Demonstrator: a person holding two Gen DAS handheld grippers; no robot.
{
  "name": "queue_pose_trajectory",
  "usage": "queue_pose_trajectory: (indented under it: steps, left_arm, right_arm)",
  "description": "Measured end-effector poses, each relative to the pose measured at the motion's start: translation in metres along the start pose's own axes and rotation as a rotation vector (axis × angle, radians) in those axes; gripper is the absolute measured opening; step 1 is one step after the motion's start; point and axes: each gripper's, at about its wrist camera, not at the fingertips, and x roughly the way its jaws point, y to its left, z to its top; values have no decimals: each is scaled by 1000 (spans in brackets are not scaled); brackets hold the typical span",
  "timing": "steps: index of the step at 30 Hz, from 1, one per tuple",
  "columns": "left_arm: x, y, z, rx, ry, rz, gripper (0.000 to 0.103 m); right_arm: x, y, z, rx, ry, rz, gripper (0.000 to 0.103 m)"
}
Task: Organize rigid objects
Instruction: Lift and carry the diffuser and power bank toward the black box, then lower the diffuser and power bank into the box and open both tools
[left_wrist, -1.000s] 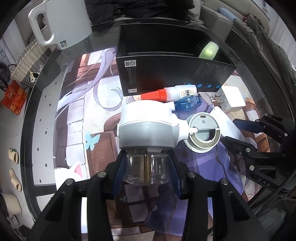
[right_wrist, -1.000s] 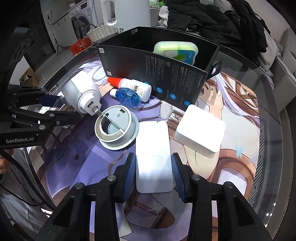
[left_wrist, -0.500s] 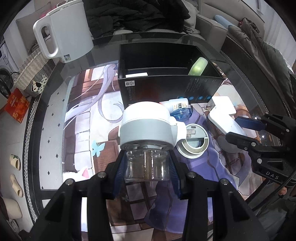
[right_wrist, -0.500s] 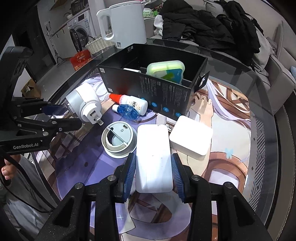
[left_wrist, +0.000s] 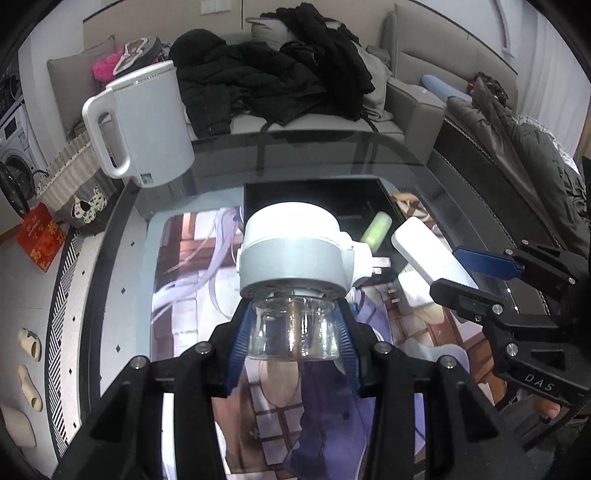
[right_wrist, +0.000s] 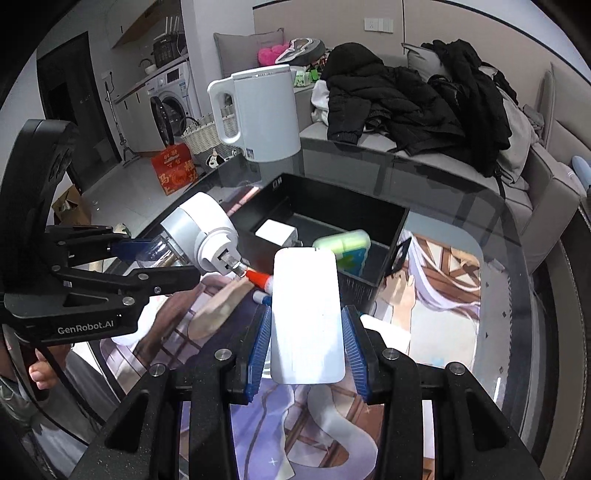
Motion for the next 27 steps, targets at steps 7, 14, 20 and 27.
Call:
queue_pose_trajectory:
  steps: [7, 14, 20, 27]
  left_arm:
    - [9, 9, 33, -14, -49, 17, 43]
    - [32, 11, 64, -17, -43, 20, 43]
    - [75, 21, 78, -60, 45, 2, 43]
    - [107, 18, 77, -81, 145, -16, 43]
  right_arm:
    - [-6, -5, 36, 20, -77, -31, 39]
    - [19, -22, 73, 58, -85, -54, 39]
    - [62, -44, 93, 116, -14, -58, 39]
    - [96, -59, 95, 144, 64, -71, 39]
